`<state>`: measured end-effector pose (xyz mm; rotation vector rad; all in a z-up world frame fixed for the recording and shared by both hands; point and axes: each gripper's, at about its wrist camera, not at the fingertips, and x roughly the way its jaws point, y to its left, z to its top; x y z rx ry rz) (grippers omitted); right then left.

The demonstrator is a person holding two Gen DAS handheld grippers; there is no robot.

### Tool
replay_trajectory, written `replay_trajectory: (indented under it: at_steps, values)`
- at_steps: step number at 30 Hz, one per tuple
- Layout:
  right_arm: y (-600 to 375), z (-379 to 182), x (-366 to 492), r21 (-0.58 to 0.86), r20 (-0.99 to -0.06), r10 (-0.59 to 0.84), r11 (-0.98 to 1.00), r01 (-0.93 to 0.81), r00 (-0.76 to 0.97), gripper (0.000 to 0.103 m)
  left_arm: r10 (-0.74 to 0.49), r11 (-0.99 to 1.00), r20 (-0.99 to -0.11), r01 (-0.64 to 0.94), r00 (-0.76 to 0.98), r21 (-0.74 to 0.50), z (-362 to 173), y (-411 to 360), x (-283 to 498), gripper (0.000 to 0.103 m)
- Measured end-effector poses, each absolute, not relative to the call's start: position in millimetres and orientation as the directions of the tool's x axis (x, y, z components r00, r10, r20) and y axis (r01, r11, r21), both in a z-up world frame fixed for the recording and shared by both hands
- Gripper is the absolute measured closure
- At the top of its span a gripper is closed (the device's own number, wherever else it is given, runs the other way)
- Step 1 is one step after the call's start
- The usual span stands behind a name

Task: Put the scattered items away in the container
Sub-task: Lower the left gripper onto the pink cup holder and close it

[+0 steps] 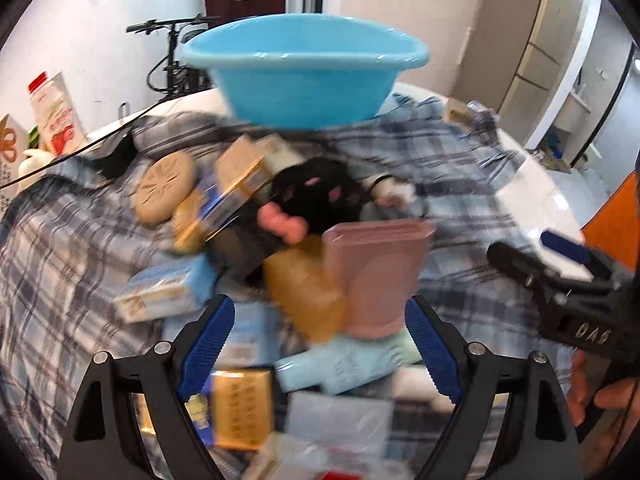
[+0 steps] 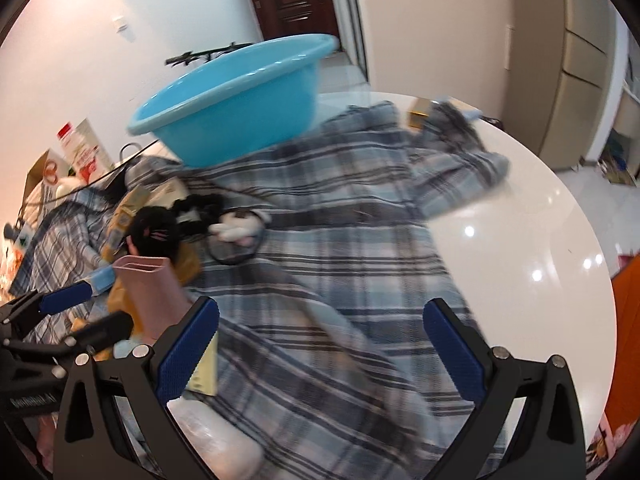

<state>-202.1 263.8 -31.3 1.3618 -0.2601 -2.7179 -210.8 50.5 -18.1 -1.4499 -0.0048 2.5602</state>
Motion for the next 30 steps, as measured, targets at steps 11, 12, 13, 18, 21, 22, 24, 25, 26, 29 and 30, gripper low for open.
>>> replay_trajectory:
  at_steps: [11, 12, 13, 18, 21, 22, 24, 25, 26, 29, 30]
  values:
    - [291.2, -34.6, -196.0, 0.225, -0.781, -0.171, -0.974, -0.015, -0.601, 0.001, 0.164, -0.977, -0.864, -0.201, -0.476, -0.074, -25.0, 90.8, -239.6, 0.014]
    - [291.4, -34.7, -195.8, 0.225, -0.781, -0.172, -0.974, -0.014, -0.601, 0.001, 0.163, -0.976, -0.866, -0.203, -0.473, -0.072, -27.2, 93.6, -241.6, 0.014]
    - [291.6, -34.7, -195.6, 0.227, -0.780, -0.175, -0.974, -0.011, -0.600, 0.001, 0.160, -0.976, -0.867, -0.205, -0.472, -0.069, -28.4, 95.2, -242.7, 0.014]
    - [287.1, -34.5, -192.1, 0.223, -0.783, -0.191, -0.975, 0.019, -0.592, 0.001, 0.136, -0.978, -0.874, -0.207, -0.467, -0.042, -36.1, 97.6, -250.9, 0.014]
    - [281.3, -35.8, -190.8, 0.212, -0.787, -0.195, -0.976, 0.039, -0.585, 0.001, 0.146, -0.977, -0.873, -0.206, -0.464, -0.054, -40.0, 95.4, -253.0, 0.014]
    - [279.6, -36.4, -190.9, 0.213, -0.788, -0.197, -0.976, 0.043, -0.583, 0.001, 0.146, -0.977, -0.873, -0.205, -0.465, -0.054, -41.1, 95.0, -253.6, 0.014]
    - [277.7, -36.9, -190.7, 0.216, -0.790, -0.203, -0.975, 0.047, -0.579, 0.001, 0.141, -0.979, -0.868, -0.199, -0.476, -0.051, -41.8, 93.8, -253.0, 0.014]
    - [277.1, -36.8, -190.5, 0.217, -0.790, -0.204, -0.975, 0.048, -0.579, 0.001, 0.143, -0.979, -0.865, -0.199, -0.480, -0.051, -41.5, 93.5, -252.6, 0.014]
    - [276.5, -36.5, -190.2, 0.217, -0.789, -0.205, -0.975, 0.049, -0.579, 0.001, 0.145, -0.978, -0.864, -0.203, -0.481, -0.050, -41.3, 93.5, -252.2, 0.020]
    - [275.0, -35.2, -189.4, 0.212, -0.789, -0.200, -0.976, 0.049, -0.581, 0.001, 0.140, -0.977, -0.860, -0.207, -0.491, -0.041, -40.5, 92.5, -249.6, 0.038]
    - [274.8, -34.4, -188.9, 0.212, -0.788, -0.200, -0.976, 0.049, -0.582, 0.001, 0.144, -0.976, -0.855, -0.215, -0.498, -0.039, -39.8, 92.0, -247.8, 0.038]
